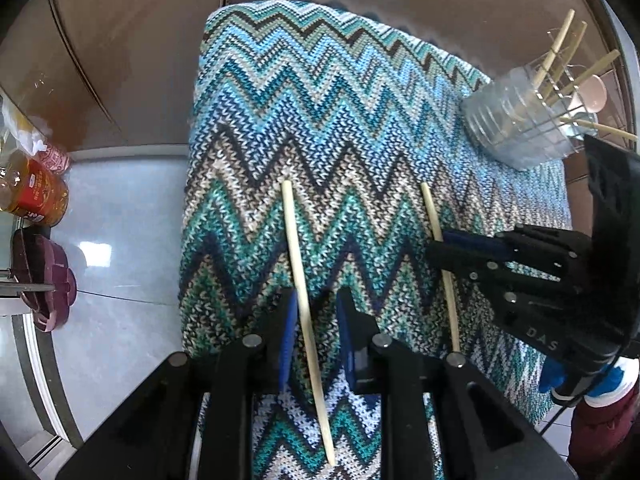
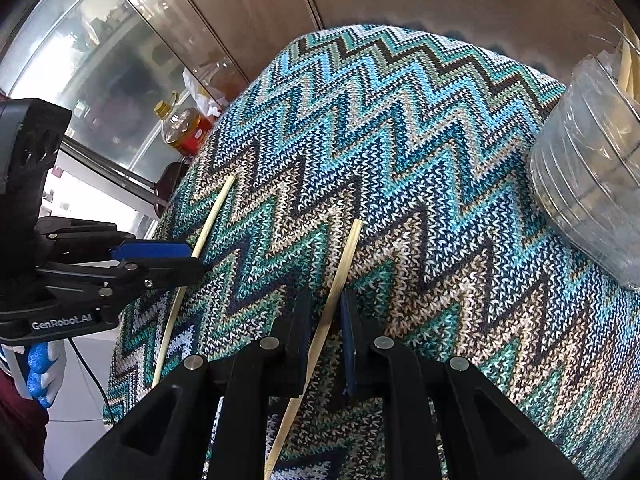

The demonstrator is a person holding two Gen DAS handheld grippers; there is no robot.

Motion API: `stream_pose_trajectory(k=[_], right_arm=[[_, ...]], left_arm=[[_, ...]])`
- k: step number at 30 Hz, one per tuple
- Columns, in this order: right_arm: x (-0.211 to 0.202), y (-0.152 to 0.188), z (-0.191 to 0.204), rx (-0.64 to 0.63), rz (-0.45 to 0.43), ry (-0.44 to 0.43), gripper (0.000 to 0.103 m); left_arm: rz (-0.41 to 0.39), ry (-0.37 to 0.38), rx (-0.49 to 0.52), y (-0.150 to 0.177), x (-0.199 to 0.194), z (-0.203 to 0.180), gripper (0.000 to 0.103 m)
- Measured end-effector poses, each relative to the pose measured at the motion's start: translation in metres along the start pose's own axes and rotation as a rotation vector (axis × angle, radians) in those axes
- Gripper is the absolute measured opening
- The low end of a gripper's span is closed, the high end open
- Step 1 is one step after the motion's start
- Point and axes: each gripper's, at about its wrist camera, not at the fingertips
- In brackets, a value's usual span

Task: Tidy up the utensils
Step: 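Grasp a chopstick with the right tool while the left tool grasps another chopstick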

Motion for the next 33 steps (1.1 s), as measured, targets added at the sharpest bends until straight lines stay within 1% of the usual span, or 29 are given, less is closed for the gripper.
stream_pose_trajectory(k=[3,9,13,16,18,20,26,29,33], right_arm=[[0.001,-0.003,0.000,-0.009,0.006,0.004,0.014],[0.006,-0.009,0.001,-0.020,0.025,0.006,0.014],[0.009,-0.011,0.003,-0.015,0.024,0.003,0.010],[0.008,-0.013,0.002,-0.004,0.015,-0.006,0.009],[0.003,-0.007,-0.002,-0.009,0.008,-0.011,0.008],[-0.002,-0.003,0.000,-0.018,-0.002,-0.013,0.008],[-0.026,0.014,0.014,-0.056,-0.067,-0.015,0.006],[-0.038,0.027,0.018,-0.062,-0.095,-0.015,0.006],[-0.052,0.041,0.019,-0.054,-0.127,-0.018,0.006]], left_arm=[[0.014,-0.019,-0.002,-0.003,0.005,-0.002,0.019],[0.037,-0.011,-0.009,-0.009,0.012,0.001,0.018],[0.034,-0.030,-0.015,-0.014,0.012,0.001,0.014],[0.008,-0.045,-0.023,-0.012,0.012,0.001,0.010],[-0.016,-0.035,-0.026,-0.004,0.008,-0.001,0.008],[-0.045,-0.024,-0.022,0.000,0.003,-0.003,0.007],[-0.155,-0.041,0.021,0.020,-0.019,-0.019,0.006],[-0.193,-0.044,0.028,0.029,-0.029,-0.024,0.005],[-0.193,-0.050,0.015,0.033,-0.033,-0.025,0.005]])
Point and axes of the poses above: each gripper's, at about its wrist camera, not at the fingertips, and x roughly the way its jaws point, z to its left, y to its underside, and after that the axes turned 3 degrees about z, right-handed
